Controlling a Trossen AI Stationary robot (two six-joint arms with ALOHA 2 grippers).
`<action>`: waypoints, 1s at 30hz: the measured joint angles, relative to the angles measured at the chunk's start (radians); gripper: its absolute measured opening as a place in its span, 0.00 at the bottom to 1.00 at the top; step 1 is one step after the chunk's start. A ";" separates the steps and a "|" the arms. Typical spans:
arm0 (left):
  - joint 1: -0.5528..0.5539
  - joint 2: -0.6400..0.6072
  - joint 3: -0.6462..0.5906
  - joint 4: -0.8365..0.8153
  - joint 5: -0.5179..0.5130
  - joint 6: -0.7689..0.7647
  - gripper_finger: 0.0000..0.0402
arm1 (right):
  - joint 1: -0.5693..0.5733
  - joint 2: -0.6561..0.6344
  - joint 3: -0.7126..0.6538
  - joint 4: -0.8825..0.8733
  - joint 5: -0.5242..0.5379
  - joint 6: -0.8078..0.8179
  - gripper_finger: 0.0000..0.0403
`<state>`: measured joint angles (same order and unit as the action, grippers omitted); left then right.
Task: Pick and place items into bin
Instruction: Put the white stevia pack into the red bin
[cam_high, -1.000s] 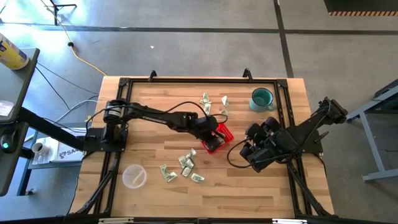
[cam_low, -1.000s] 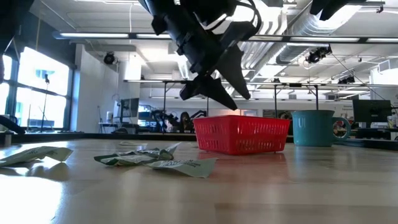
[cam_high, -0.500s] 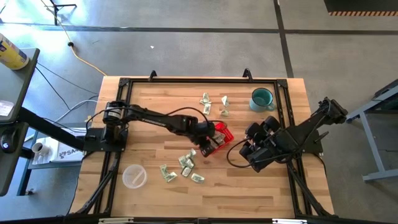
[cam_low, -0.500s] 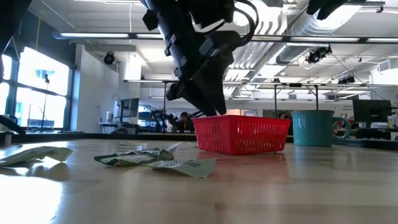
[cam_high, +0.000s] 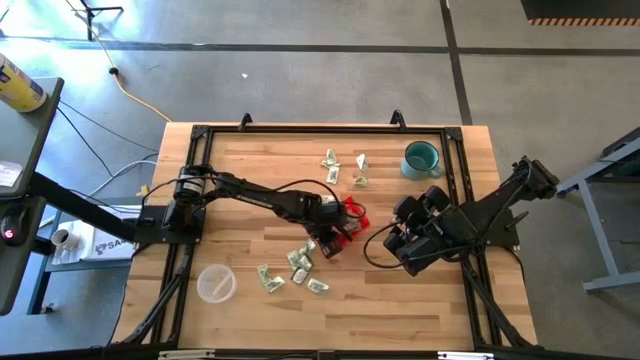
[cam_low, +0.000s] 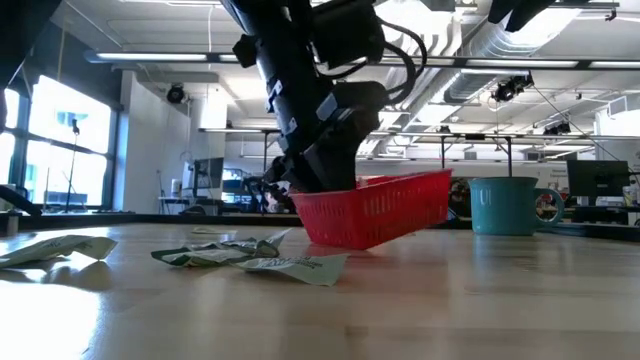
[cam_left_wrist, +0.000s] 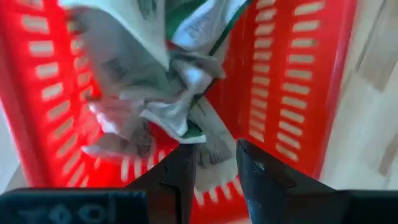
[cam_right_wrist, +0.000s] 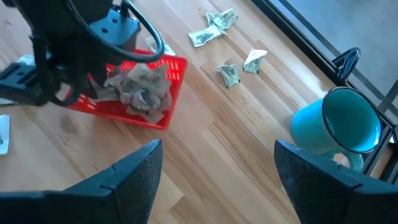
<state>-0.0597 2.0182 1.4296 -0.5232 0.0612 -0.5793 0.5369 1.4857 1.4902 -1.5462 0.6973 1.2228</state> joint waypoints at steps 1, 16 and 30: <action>0.000 0.001 0.000 -0.004 -0.001 0.000 0.37 | 0.000 0.000 0.000 0.002 -0.002 0.000 0.74; 0.015 0.027 -0.001 0.160 -0.093 0.024 0.37 | -0.001 0.000 0.000 0.009 -0.004 0.003 0.74; 0.036 0.012 0.144 -0.009 0.148 0.014 0.37 | -0.027 0.000 0.000 0.002 -0.003 -0.025 0.74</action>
<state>-0.0239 2.0304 1.5735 -0.5320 0.2093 -0.5651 0.5095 1.4860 1.4902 -1.5440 0.6941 1.1978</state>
